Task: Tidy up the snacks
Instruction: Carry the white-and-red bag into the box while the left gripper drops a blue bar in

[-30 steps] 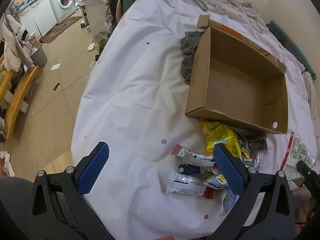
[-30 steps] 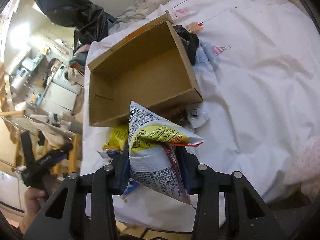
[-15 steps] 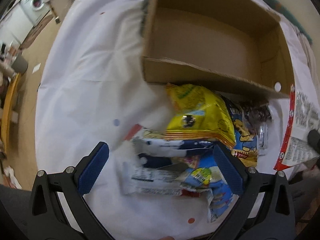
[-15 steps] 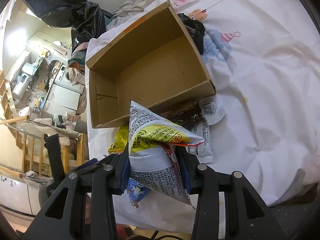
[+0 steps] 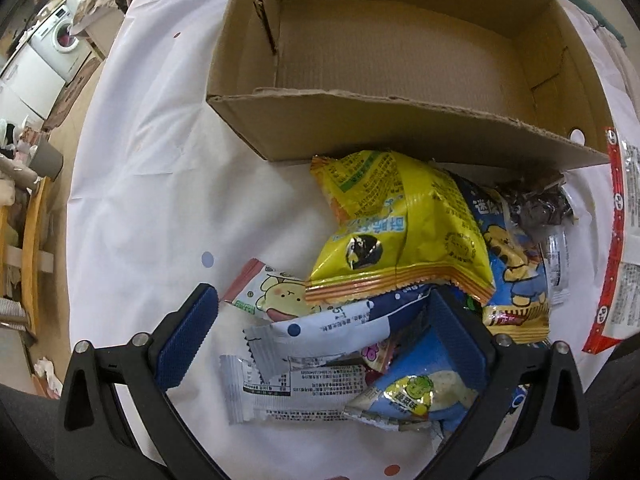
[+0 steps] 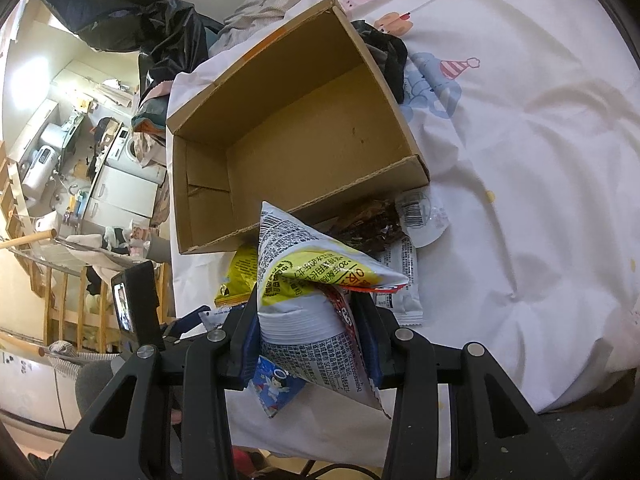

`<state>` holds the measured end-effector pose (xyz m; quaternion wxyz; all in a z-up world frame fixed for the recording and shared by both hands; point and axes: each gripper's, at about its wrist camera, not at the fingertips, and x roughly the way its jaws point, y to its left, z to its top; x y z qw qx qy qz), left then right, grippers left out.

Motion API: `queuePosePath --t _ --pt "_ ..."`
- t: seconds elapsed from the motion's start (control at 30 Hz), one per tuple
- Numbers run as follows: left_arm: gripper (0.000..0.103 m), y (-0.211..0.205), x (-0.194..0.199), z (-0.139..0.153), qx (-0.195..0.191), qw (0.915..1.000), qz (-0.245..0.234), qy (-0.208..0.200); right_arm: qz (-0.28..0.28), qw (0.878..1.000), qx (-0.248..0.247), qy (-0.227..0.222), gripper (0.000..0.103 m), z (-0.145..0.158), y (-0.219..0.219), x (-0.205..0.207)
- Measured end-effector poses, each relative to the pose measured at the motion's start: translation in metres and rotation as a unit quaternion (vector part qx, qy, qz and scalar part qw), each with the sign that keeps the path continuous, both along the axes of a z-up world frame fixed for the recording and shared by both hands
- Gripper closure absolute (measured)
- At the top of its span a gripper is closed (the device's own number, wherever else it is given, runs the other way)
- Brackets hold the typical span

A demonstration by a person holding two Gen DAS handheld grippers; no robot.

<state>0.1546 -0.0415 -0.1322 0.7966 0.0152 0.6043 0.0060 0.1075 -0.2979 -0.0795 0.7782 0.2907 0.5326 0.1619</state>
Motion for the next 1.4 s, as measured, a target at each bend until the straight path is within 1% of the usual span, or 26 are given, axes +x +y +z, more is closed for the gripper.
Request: queuePosePath --t 0.03,0.07,0.1,0.17,0.2,0.23,0.37,0.47,0.6,0.63,0.7,0.77,0.83,0.93,1.0,1.13,1.23,1.3,1.4 --pt "0.019 -0.001 0.000 0.000 -0.006 1.0000 -0.002 0.000 0.001 1.000 -0.001 0.001 0.060 0.000 0.001 0.000" --pt "0.034 -0.002 0.000 0.000 -0.014 0.9999 -0.007 0.000 0.001 1.000 -0.002 0.001 0.060 -0.001 0.001 0.001" --pt "0.042 -0.002 -0.001 0.000 -0.019 0.9998 -0.011 0.001 0.002 1.000 -0.003 0.001 0.060 -0.001 0.002 0.001" --pt "0.068 -0.002 -0.003 0.001 -0.031 0.9994 -0.016 0.005 0.003 1.000 -0.005 0.001 0.060 -0.002 0.002 0.001" --pt "0.075 -0.001 -0.004 0.002 -0.038 0.9991 -0.019 0.007 0.002 1.000 -0.006 0.001 0.060 -0.002 0.002 0.001" --pt "0.090 -0.001 -0.007 0.003 -0.041 0.9989 -0.019 0.009 0.001 1.000 -0.007 0.001 0.060 -0.002 0.002 0.001" --pt "0.090 0.008 -0.013 0.010 -0.070 0.9973 -0.010 0.018 -0.004 1.000 -0.006 0.000 0.060 -0.002 -0.001 -0.001" --pt "0.090 0.018 -0.014 0.022 -0.090 0.9958 -0.005 0.017 -0.005 1.000 -0.009 -0.003 0.060 -0.001 -0.002 -0.002" --pt "0.090 0.036 -0.019 0.048 -0.118 0.9930 0.000 0.001 -0.005 1.000 -0.011 -0.007 0.060 0.001 -0.001 -0.004" --pt "0.090 0.034 -0.028 0.052 -0.123 0.9924 0.003 -0.003 -0.005 1.000 -0.011 -0.008 0.060 0.002 -0.001 -0.005" --pt "0.090 0.045 -0.030 0.065 -0.137 0.9904 0.016 -0.015 -0.004 1.000 -0.008 -0.013 0.060 0.004 -0.002 -0.006" --pt "0.090 0.054 -0.029 0.079 -0.153 0.9875 0.028 -0.027 -0.002 1.000 -0.001 -0.020 0.060 0.007 -0.002 -0.007" --pt "0.090 0.062 -0.023 0.096 -0.179 0.9819 0.038 -0.047 0.003 1.000 0.011 -0.026 0.060 0.010 -0.001 -0.005" --pt "0.090 0.059 -0.007 0.113 -0.207 0.9748 0.042 -0.073 0.009 0.999 0.025 -0.040 0.060 0.018 0.000 0.001" --pt "0.090 0.058 0.004 0.126 -0.205 0.9738 0.042 -0.089 0.013 0.998 0.030 -0.052 0.060 0.024 0.001 0.008" --pt "0.090 0.048 0.034 0.138 -0.196 0.9733 0.040 -0.113 0.010 0.996 0.027 -0.079 0.060 0.037 0.002 0.027" --pt "0.090 0.042 0.055 0.141 -0.188 0.9726 0.033 -0.133 0.005 0.996 0.027 -0.085 0.060 0.038 0.001 0.049" --pt "0.090 0.033 0.070 0.140 -0.174 0.9747 0.021 -0.138 0.005 0.996 0.016 -0.086 0.060 0.037 0.002 0.063" --pt "0.090 0.023 0.085 0.134 -0.164 0.9765 0.010 -0.139 0.007 0.997 -0.009 -0.080 0.060 0.031 0.006 0.084"
